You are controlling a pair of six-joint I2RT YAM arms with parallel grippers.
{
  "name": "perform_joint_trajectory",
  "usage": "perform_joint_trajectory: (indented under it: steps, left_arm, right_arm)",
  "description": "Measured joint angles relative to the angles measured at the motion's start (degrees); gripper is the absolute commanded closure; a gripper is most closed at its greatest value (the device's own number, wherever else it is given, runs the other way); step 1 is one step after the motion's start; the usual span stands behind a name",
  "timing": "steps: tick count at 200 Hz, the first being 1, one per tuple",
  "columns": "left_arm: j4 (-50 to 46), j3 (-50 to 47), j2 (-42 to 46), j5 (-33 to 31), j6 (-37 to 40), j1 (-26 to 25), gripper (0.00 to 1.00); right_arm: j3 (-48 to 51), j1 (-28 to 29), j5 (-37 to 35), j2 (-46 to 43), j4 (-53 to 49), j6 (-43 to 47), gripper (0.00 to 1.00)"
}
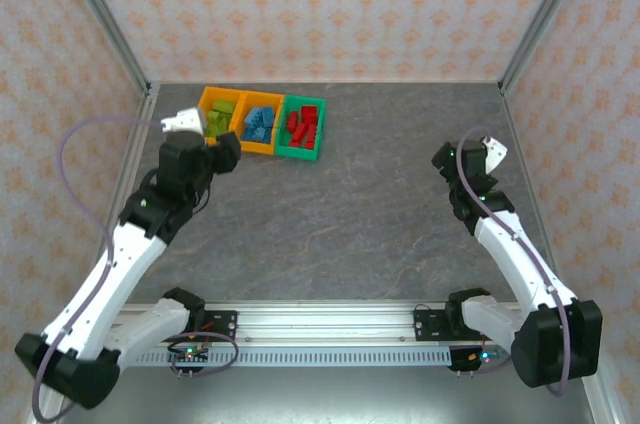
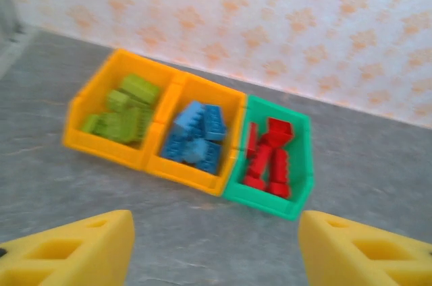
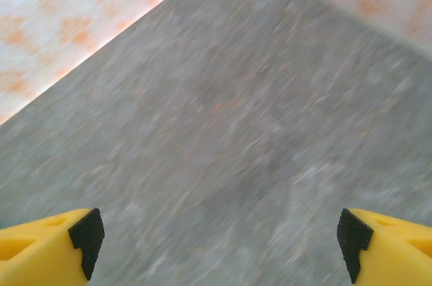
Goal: Sort the legos into containers by color
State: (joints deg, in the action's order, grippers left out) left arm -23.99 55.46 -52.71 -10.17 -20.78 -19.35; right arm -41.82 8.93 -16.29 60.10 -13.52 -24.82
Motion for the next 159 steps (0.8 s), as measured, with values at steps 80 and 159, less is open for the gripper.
perform_joint_trajectory:
  steps: [80,159]
  left_arm:
    - [28.87,-30.32,-6.88,-15.93,15.13,7.96,0.0]
    - [62.66,-34.16,-34.21,8.09,18.05,20.17,0.0]
  right_arm:
    - [12.92,-3.91,-9.18,25.86,37.27,18.78,0.06]
    - [18.51,-4.59,-0.04,26.75,56.24,24.28,0.01]
